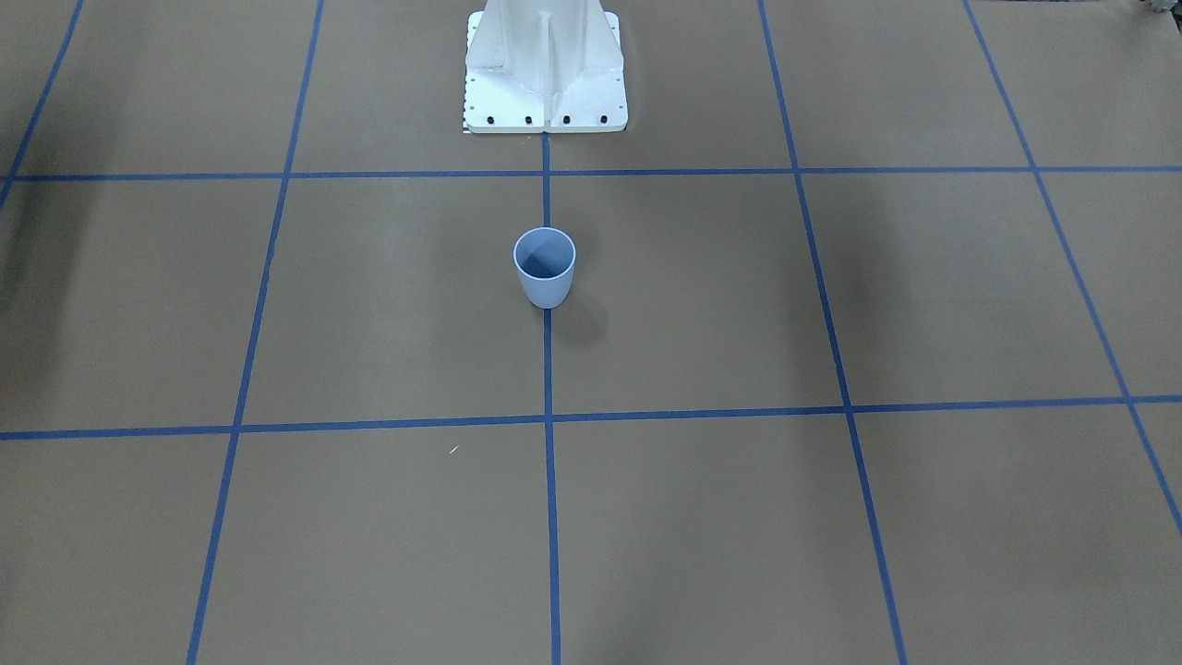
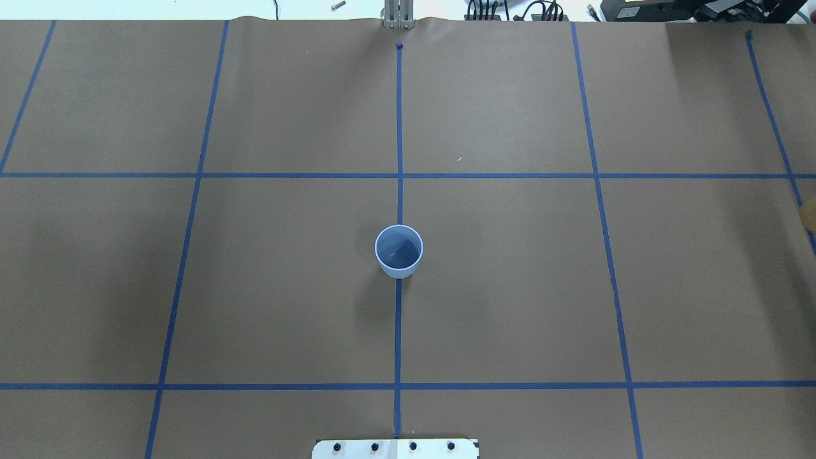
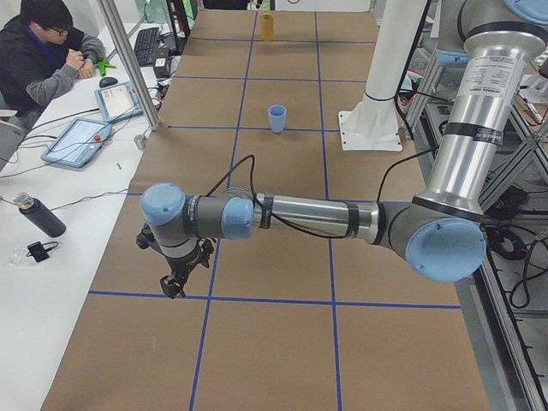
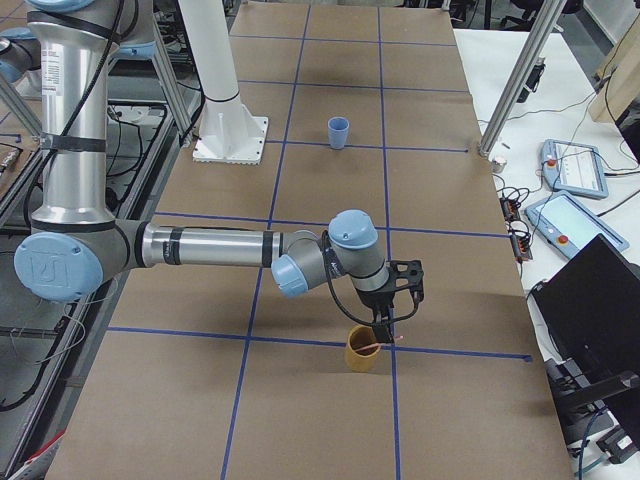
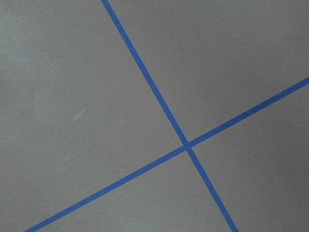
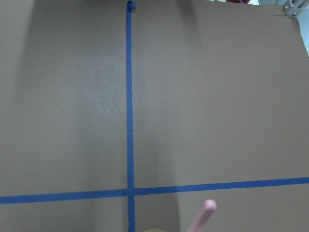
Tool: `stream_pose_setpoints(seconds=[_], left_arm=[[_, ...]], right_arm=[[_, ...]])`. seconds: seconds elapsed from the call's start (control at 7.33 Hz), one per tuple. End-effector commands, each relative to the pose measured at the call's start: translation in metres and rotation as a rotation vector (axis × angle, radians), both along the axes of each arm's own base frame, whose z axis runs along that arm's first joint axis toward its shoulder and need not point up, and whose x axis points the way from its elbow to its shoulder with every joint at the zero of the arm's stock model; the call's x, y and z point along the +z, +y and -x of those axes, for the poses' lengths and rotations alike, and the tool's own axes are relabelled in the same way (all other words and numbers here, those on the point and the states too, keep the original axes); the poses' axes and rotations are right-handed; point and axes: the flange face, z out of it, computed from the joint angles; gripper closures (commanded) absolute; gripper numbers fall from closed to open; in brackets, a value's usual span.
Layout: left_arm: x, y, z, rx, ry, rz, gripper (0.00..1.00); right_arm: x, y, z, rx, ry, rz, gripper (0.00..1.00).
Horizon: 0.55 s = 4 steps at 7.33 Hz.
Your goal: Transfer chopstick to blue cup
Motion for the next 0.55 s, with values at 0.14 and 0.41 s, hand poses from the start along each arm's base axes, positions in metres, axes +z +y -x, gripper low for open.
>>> stream_pose_setpoints(seconds=[0.14, 0.41], left_arm=[[0.0078, 0.0085, -0.0026, 0.001, 0.027, 0.013, 0.01], [0.0077, 0.0085, -0.0026, 0.001, 0.027, 0.013, 0.01]], right_arm=[[0.0260, -0.0120, -0.0001, 0.107, -0.039, 0.001, 0.20], [0.0269, -0.0076, 0.0003, 0.104, -0.047, 0.005, 0.30]])
